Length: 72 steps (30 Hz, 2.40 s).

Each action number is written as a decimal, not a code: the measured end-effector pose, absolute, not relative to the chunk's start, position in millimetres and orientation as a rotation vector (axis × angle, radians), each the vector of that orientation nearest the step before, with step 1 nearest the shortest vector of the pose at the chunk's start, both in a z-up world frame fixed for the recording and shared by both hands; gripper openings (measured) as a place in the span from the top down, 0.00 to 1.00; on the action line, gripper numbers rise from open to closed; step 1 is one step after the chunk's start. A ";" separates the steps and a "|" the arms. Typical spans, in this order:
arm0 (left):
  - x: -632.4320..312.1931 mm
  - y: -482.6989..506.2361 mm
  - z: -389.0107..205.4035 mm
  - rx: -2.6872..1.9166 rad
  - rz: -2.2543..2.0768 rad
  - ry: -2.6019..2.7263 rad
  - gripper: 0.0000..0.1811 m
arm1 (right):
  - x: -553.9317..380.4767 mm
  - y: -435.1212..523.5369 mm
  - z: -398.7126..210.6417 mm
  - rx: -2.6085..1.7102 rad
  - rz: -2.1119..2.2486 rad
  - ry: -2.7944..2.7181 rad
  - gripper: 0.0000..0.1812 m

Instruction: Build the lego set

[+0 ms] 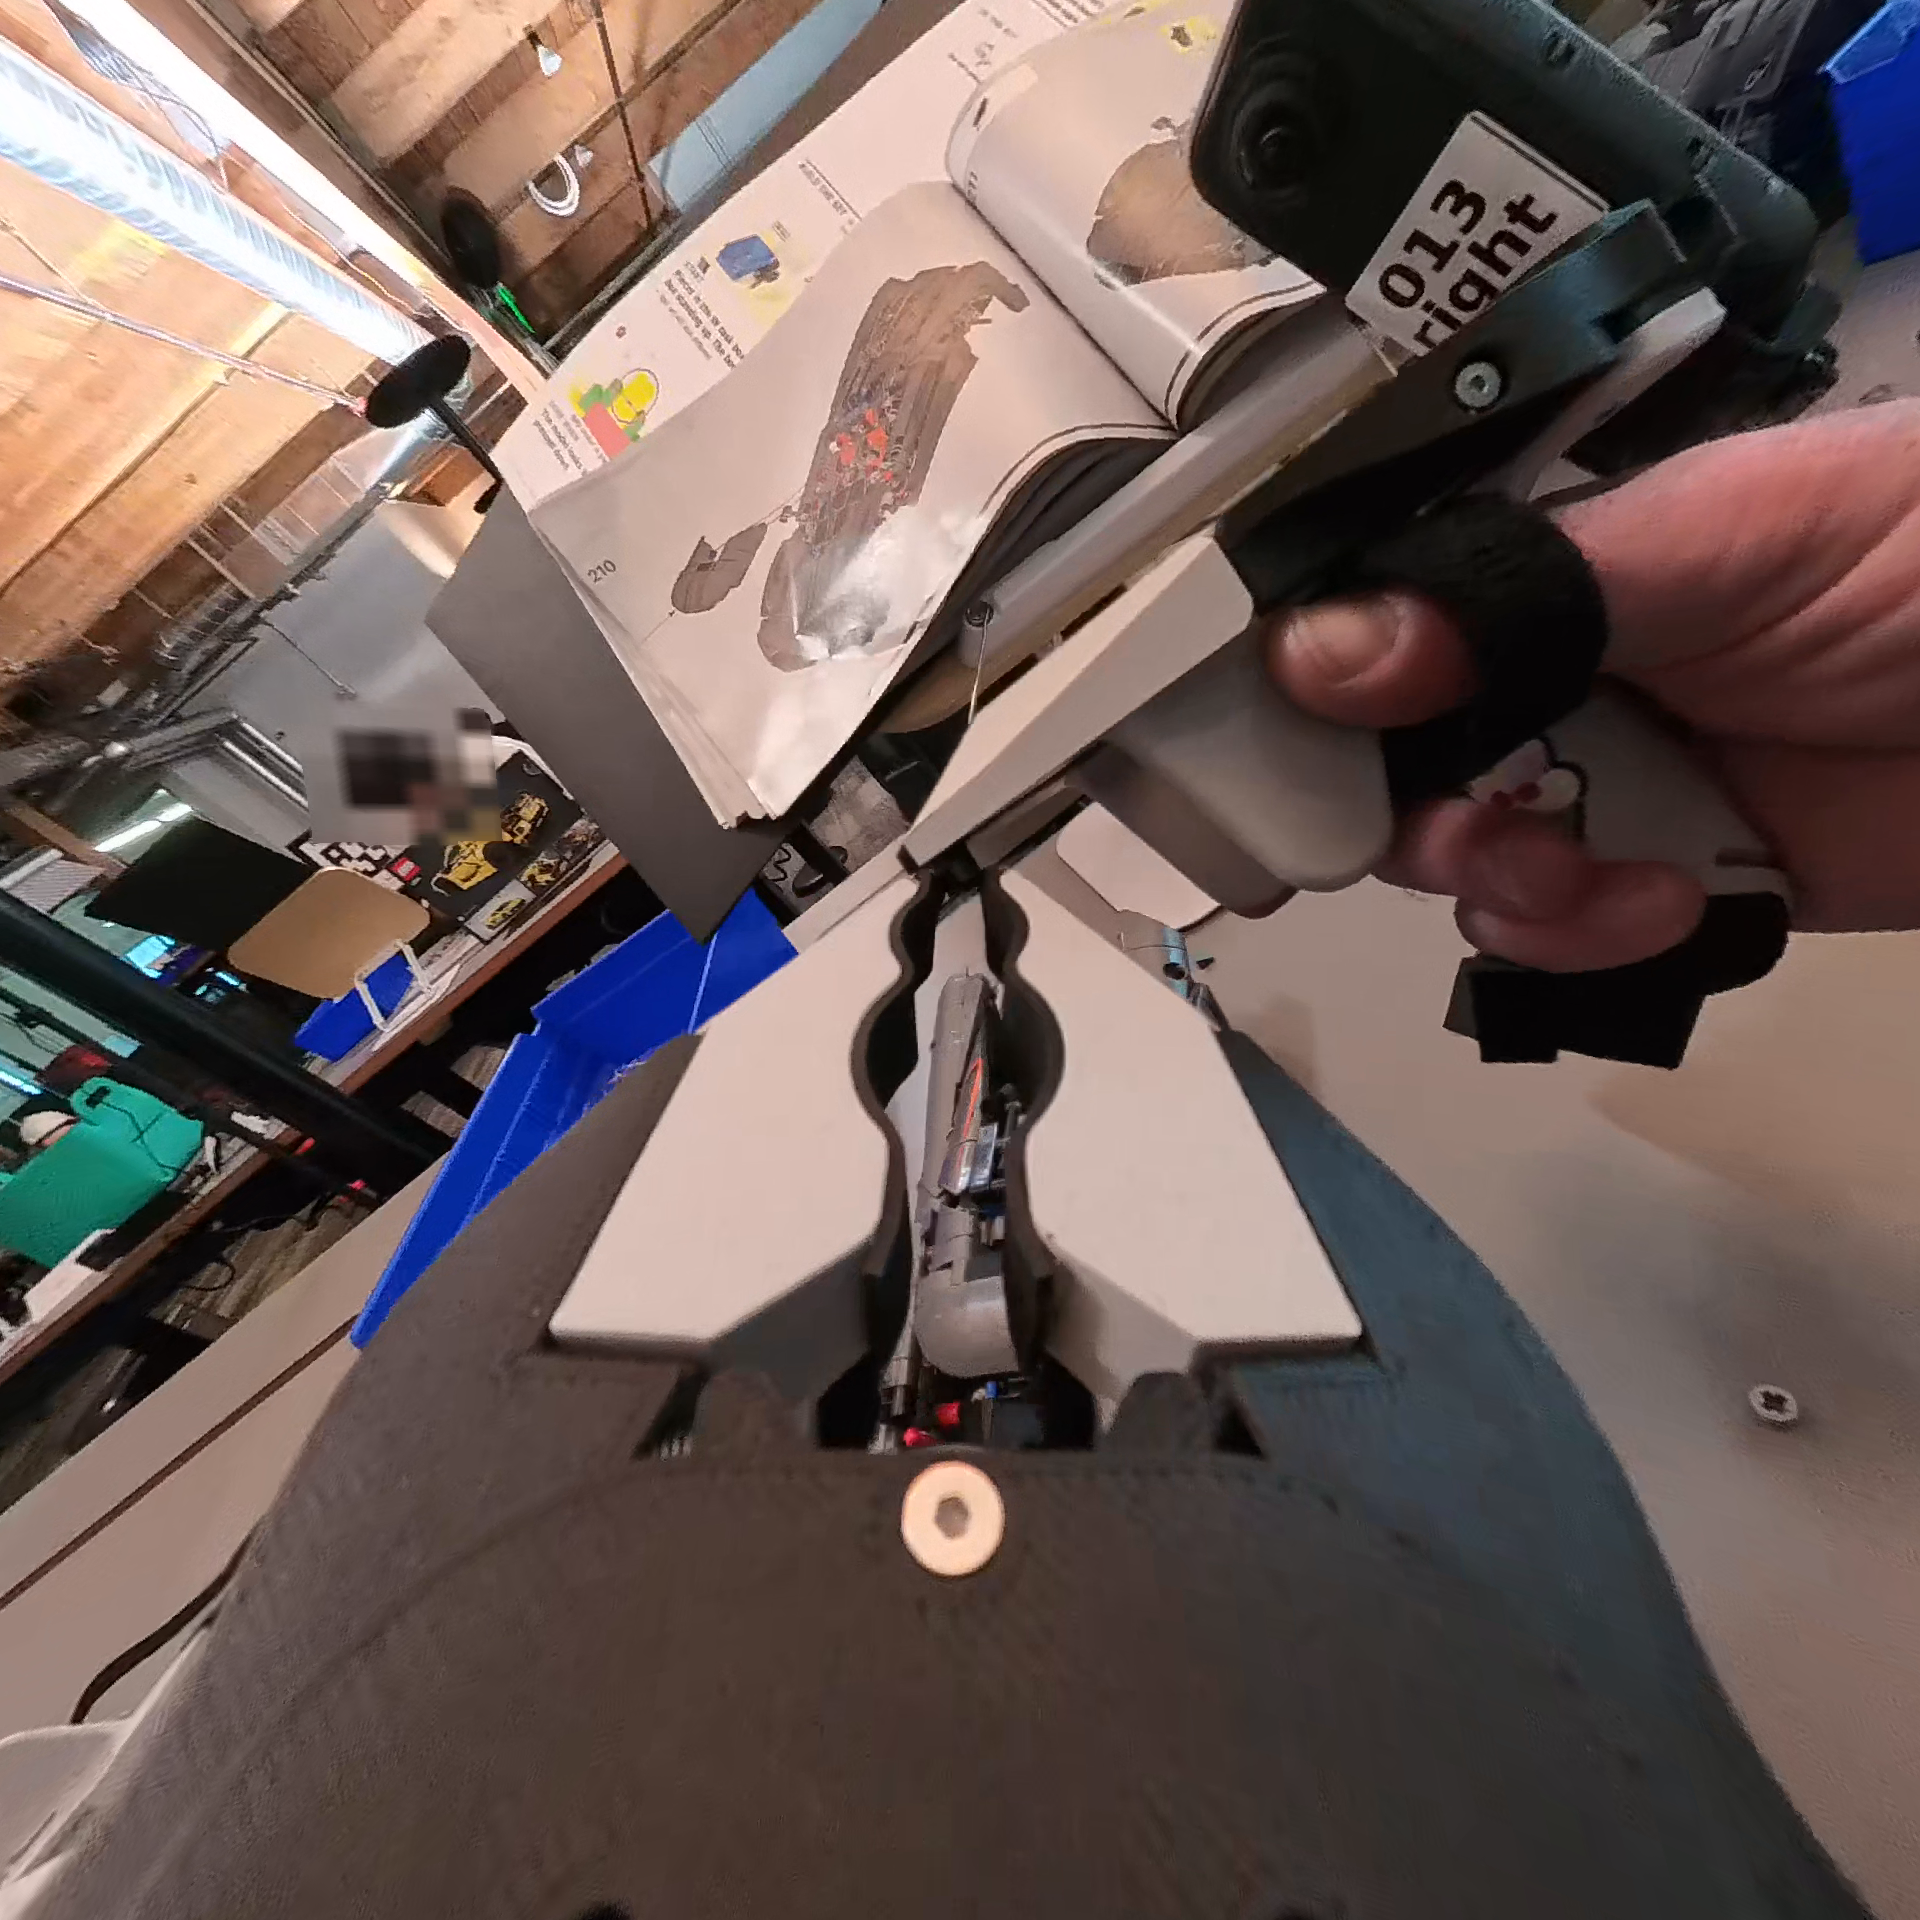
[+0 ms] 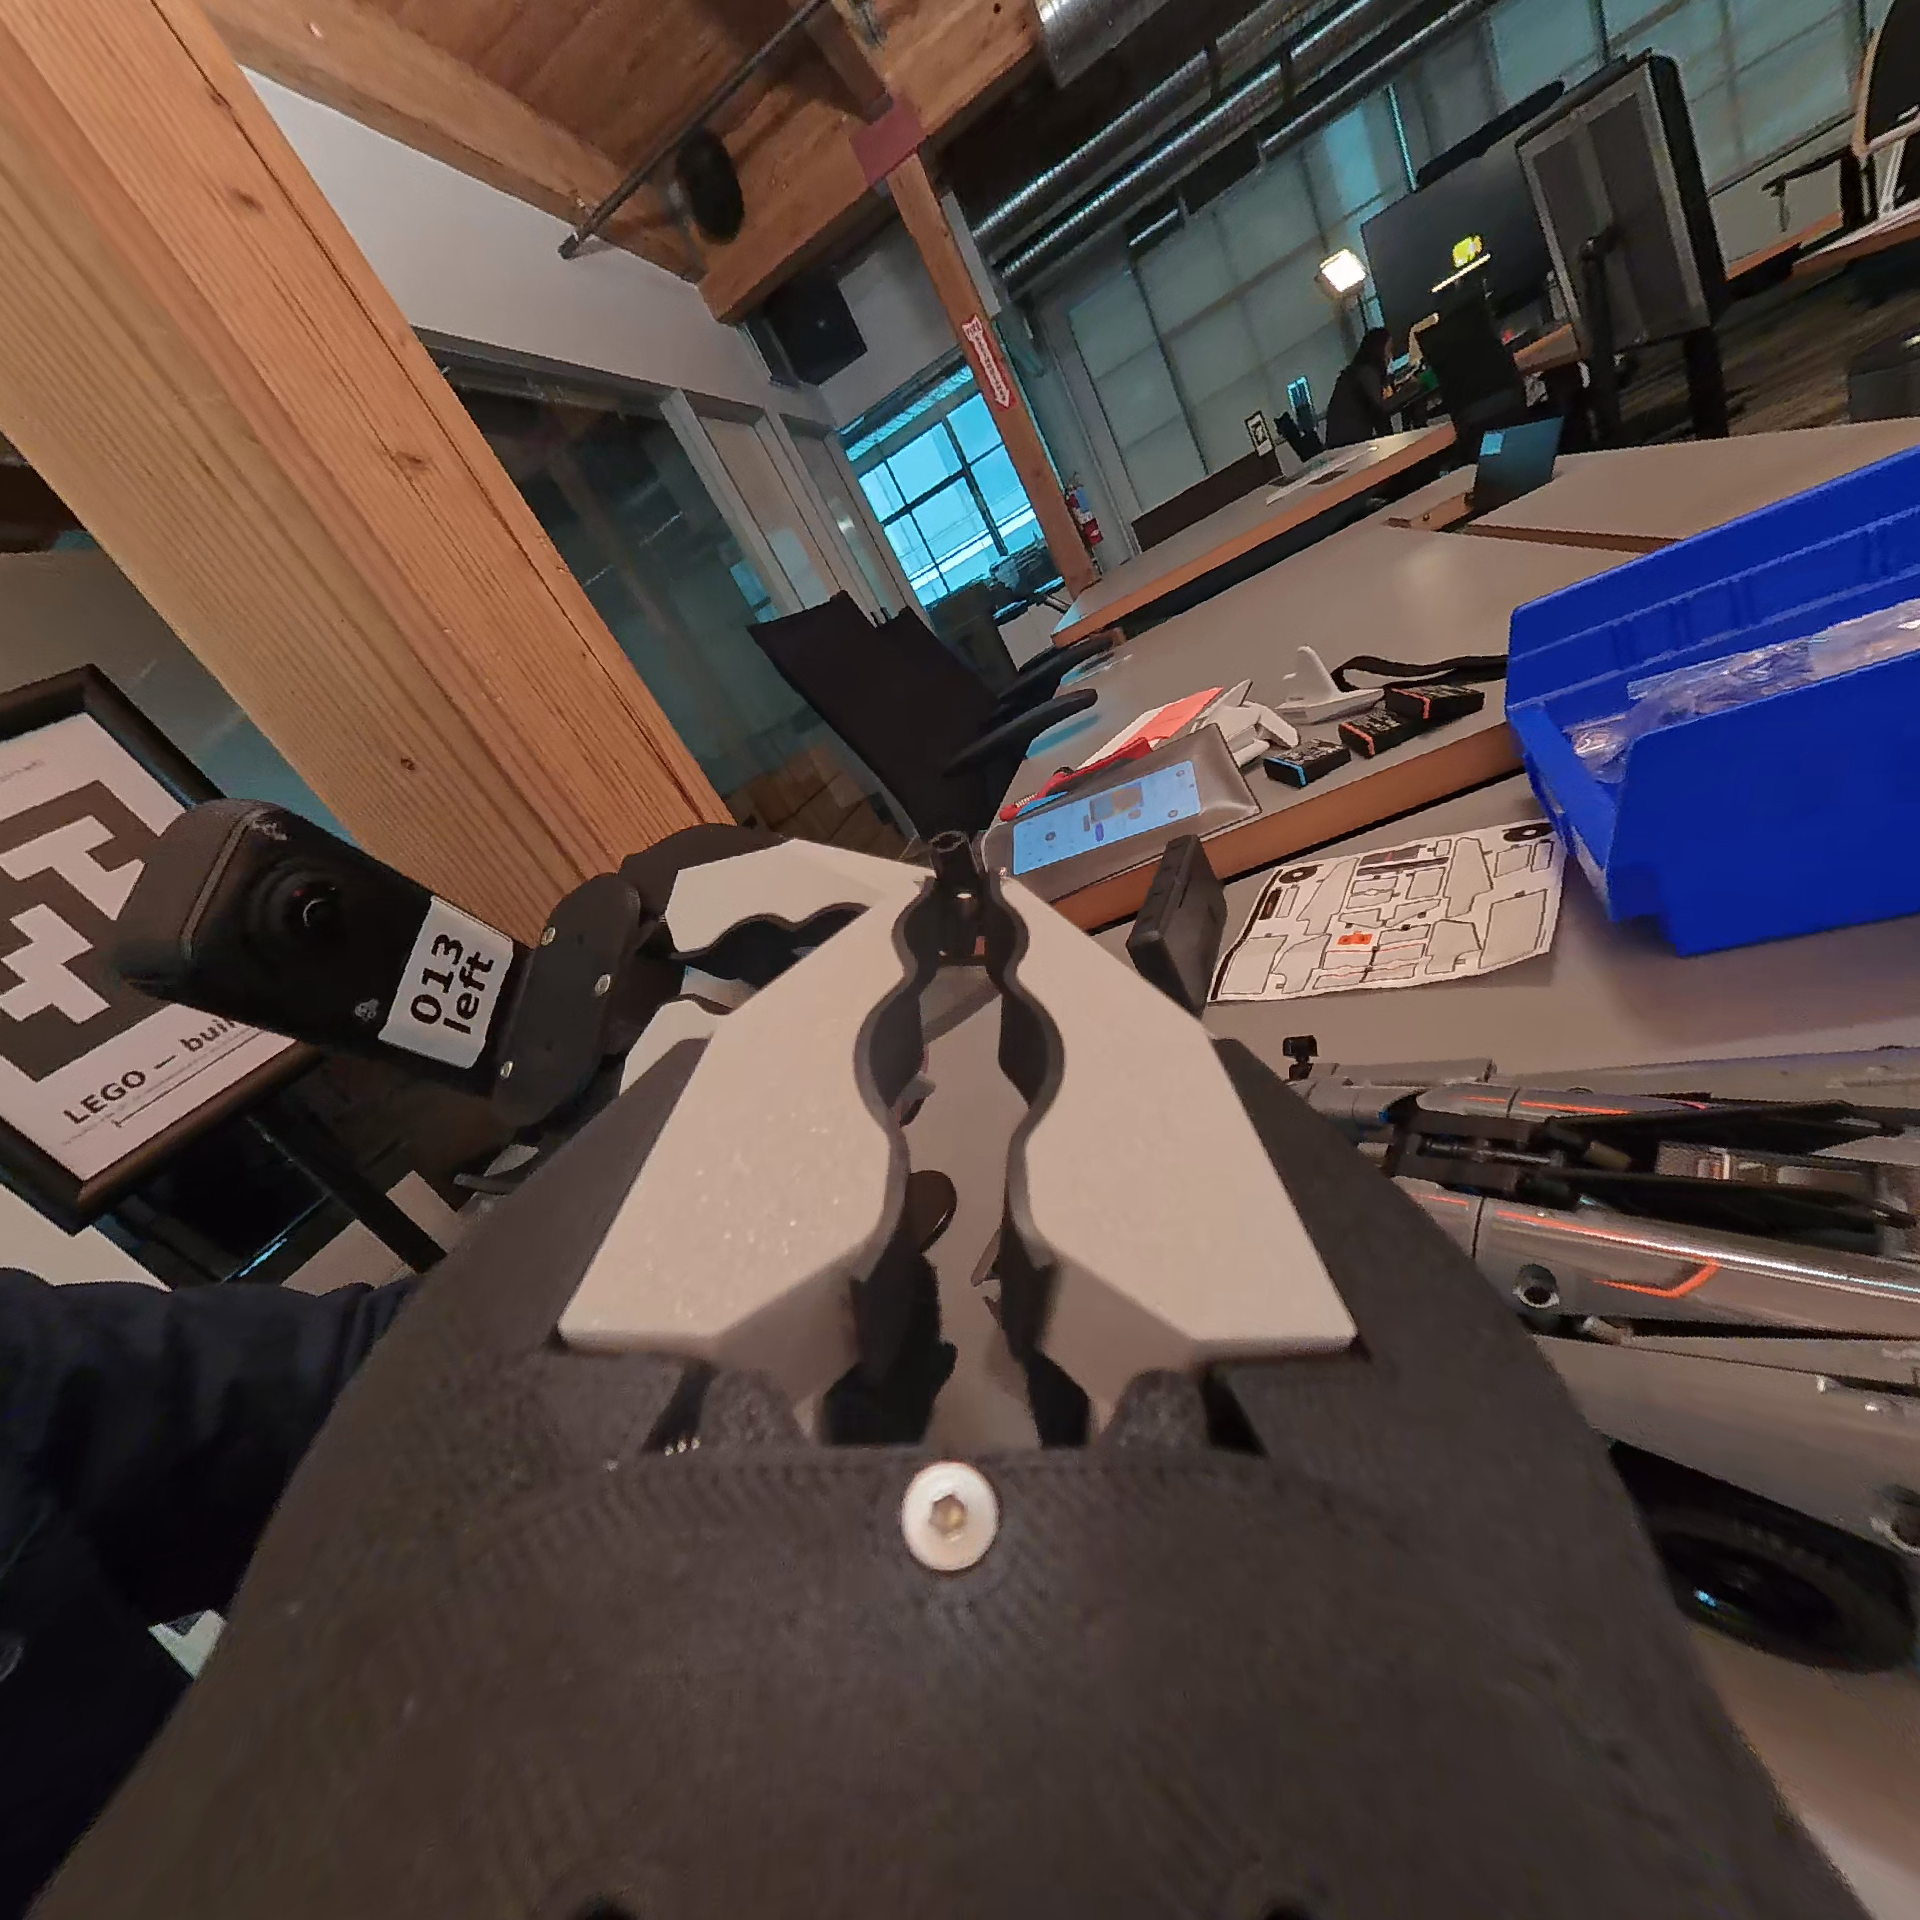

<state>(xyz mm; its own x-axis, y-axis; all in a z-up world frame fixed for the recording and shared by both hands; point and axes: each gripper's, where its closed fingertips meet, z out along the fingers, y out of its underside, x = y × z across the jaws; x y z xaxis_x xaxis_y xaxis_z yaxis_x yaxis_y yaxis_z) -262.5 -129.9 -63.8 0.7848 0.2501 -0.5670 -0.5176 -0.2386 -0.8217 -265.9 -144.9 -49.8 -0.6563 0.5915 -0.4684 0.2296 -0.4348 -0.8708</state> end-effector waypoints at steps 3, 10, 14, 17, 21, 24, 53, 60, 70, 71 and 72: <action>-262.5 -129.5 -64.0 -1.660 0.674 0.187 0.95 | -266.3 -144.8 -50.8 -1.152 2.189 -1.500 0.97; -261.9 -131.7 -66.5 -1.664 0.554 0.158 0.98 | -266.0 -146.5 -52.3 -1.139 2.180 -1.526 0.97; -260.0 -132.2 -67.2 -1.667 0.453 0.160 0.98 | -264.3 -146.7 -53.0 -1.121 2.163 -1.582 0.96; -259.8 -134.3 -66.5 -1.671 0.364 0.154 0.98 | -263.2 -142.6 -51.9 -1.096 2.121 -1.625 0.93; -253.5 -135.9 -73.5 -1.718 0.133 0.160 0.98 | -258.7 -139.2 -52.7 -1.048 2.079 -1.717 0.89; -248.1 -139.0 -77.3 -1.734 -0.034 0.163 0.98 | -251.5 -144.3 -58.7 -0.983 2.041 -1.840 0.90; -218.8 -157.6 -83.4 -1.652 -0.600 0.227 0.97 | -231.6 -163.0 -67.2 -0.860 2.081 -2.043 0.97; -220.9 -158.2 -79.0 -1.619 -0.618 0.209 0.98 | -233.0 -163.2 -64.0 -0.862 2.095 -2.013 0.97; -221.4 -161.3 -78.4 -1.592 -0.669 0.196 0.98 | -232.6 -164.4 -66.0 -0.863 2.096 -2.026 0.96; -221.3 -161.6 -78.4 -1.591 -0.670 0.197 0.98 | -232.2 -164.5 -66.1 -0.859 2.096 -2.029 0.96; -221.1 -161.9 -78.2 -1.591 -0.674 0.199 0.98 | -232.3 -164.4 -66.3 -0.853 2.087 -2.029 0.98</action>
